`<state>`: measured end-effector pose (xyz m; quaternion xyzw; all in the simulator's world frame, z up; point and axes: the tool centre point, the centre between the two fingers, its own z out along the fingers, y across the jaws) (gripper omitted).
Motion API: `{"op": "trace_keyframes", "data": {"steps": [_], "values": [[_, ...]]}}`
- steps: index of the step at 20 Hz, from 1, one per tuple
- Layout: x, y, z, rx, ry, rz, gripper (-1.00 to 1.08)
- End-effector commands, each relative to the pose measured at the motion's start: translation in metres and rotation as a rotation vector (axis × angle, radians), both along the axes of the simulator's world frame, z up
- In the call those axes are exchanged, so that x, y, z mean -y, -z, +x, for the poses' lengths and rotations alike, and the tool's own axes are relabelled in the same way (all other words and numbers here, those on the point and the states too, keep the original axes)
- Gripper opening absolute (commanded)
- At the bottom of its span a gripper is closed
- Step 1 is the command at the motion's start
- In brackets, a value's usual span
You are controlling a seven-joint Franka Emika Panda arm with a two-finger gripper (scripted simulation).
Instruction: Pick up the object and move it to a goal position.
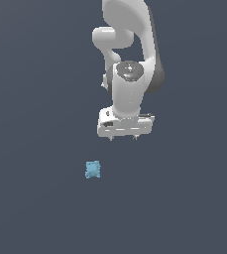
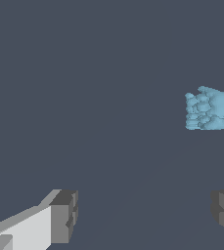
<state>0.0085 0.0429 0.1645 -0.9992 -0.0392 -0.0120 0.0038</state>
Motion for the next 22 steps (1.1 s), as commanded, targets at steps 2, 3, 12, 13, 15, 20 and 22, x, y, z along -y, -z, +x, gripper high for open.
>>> {"op": "trace_keyframes", "data": {"steps": [2,3,12,13,15,20,22], "values": [[0.000,0.000,0.000,0.001,-0.001,0.000,1.00],[-0.002,-0.002,0.001,0.002,-0.002,0.001,1.00],[-0.026,-0.024,0.007,0.035,-0.026,0.010,1.00],[-0.026,-0.024,0.006,0.035,-0.026,0.010,1.00],[-0.025,-0.022,0.006,0.033,-0.026,0.010,1.00],[-0.023,-0.021,0.008,0.033,-0.053,0.007,1.00],[-0.021,-0.020,0.010,0.032,-0.072,0.005,1.00]]}}
